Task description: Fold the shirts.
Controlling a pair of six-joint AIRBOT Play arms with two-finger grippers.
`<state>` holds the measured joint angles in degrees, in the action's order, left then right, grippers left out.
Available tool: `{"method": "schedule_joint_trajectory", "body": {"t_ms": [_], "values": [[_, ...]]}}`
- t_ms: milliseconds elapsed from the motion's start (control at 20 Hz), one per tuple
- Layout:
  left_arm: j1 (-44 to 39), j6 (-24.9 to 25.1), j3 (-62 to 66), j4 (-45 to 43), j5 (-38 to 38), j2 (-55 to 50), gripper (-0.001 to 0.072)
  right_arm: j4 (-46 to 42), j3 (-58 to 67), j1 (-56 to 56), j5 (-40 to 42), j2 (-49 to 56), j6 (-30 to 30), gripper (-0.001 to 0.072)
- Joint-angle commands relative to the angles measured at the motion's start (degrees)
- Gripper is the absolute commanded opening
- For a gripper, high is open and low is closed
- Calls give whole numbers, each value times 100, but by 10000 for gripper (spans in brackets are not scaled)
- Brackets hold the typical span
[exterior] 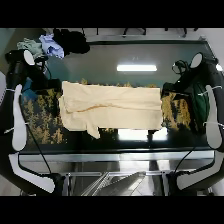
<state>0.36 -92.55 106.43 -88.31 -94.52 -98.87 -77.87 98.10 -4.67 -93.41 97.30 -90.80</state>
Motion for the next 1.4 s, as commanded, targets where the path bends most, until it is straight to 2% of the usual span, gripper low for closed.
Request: {"method": "schedule_joint_trajectory", "body": {"t_ms": [0, 250, 350, 400, 450, 650, 700, 750, 800, 850, 950, 1000, 1100, 1150, 1250, 1300, 1350], "values": [[343, 33, -1869, 461, 164, 1119, 653, 774, -984, -341, 153, -481, 328, 699], [1534, 59, -5034, 2485, 1340, 2483, 652, 1486, -2791, -929, 986, -1309, 861, 698], [1749, 98, -5700, 2649, 1821, 2717, 650, 1517, -3150, -918, 1091, -1547, 968, 698], [1753, 96, -5963, 2651, 2059, 2800, 569, 1521, -3237, -909, 1134, -1628, 966, 697], [1749, 101, -6157, 2706, 2245, 2859, 430, 1539, -3263, -892, 1182, -1692, 966, 697], [1567, 98, -6741, 3032, 3067, 2782, 413, 1777, -3263, -881, 1397, -1884, 960, 696], [1506, 101, -6793, 3185, 3182, 2638, 430, 1779, -3263, -881, 1421, -1926, 957, 695], [1419, 101, -6787, 3298, 3268, 2455, 515, 1779, -3263, -881, 1429, -1950, 957, 690], [1331, 101, -6706, 3283, 3309, 2295, 553, 1779, -3263, -881, 1432, -1956, 960, 630], [1255, 101, -6564, 3228, 3298, 2164, 554, 1773, -3263, -881, 1429, -1956, 962, 547], [1198, 101, -6339, 3296, 3364, 2055, 671, 1773, -3263, -881, 1436, -1956, 962, 548], [1115, 94, -6317, 3230, 3480, 2022, 670, 1775, -3263, -881, 1453, -1956, 962, 548], [1025, -61, -6325, 3101, 3589, 1921, 590, 1770, -3263, -881, 1456, -1956, 962, 548], [1027, -61, -6321, 3099, 3611, 1954, 587, 1770, -3263, -881, 1453, -1956, 962, 548], [1025, 7, -6325, 3027, 3783, 2138, 158, 1770, -3263, -881, 1453, -1956, 960, 548], [1001, 116, -6328, 3027, 3869, 2264, 30, 1770, -3263, -881, 1453, -1956, 960, 548], [931, 146, -6328, 2916, 3980, 2380, 29, 1768, -3263, -881, 1453, -1956, 962, 548]]}}
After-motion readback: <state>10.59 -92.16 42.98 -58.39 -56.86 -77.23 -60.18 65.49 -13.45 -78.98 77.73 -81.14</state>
